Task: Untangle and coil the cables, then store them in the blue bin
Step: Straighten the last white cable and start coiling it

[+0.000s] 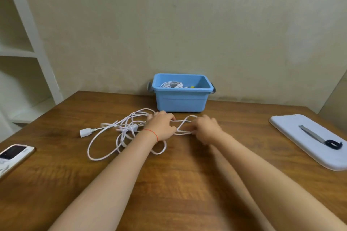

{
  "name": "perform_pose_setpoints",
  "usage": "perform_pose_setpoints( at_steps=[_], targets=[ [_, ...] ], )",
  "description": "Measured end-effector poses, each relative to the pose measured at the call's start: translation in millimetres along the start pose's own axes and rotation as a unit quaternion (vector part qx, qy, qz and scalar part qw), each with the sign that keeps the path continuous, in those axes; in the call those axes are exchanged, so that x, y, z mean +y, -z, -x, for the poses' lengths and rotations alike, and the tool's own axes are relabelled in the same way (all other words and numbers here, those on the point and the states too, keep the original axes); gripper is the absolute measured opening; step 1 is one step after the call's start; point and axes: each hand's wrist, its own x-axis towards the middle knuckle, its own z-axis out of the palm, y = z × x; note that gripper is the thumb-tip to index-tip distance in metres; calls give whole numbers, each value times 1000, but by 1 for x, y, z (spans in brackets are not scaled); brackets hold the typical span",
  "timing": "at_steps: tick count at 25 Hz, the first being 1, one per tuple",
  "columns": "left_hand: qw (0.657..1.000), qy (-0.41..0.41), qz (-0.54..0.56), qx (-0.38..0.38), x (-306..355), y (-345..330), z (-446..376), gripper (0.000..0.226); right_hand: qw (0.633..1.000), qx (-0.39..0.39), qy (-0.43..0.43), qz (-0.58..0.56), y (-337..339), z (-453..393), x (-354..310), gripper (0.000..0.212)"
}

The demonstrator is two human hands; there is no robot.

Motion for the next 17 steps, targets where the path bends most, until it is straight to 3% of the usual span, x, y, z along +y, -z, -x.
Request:
perform_pose_setpoints(
  at_steps=[2,5,7,9,12,14,17],
  targets=[
    [999,-3,-50,-4,1,-6,11,53,991,5,-129,46,1,18,39,29],
    [996,-6,-82,-22,7,-18,23,69,939,62,-320,112,-1,52,81,33],
    [995,-6,-84,-43,19,-27,27,74,946,96,-295,92,-12,58,80,34],
    [997,0,-55,-62,31,-33,26,73,976,133,-171,-33,-20,58,61,34],
    [995,19,103,7,37,-48,24,54,976,108,-8,-190,-28,68,28,32],
    [971,63,220,71,32,-59,23,43,976,108,3,-190,-37,72,28,23],
    [981,87,133,108,22,-56,30,29,970,135,-92,-177,-32,73,52,17]
  ],
)
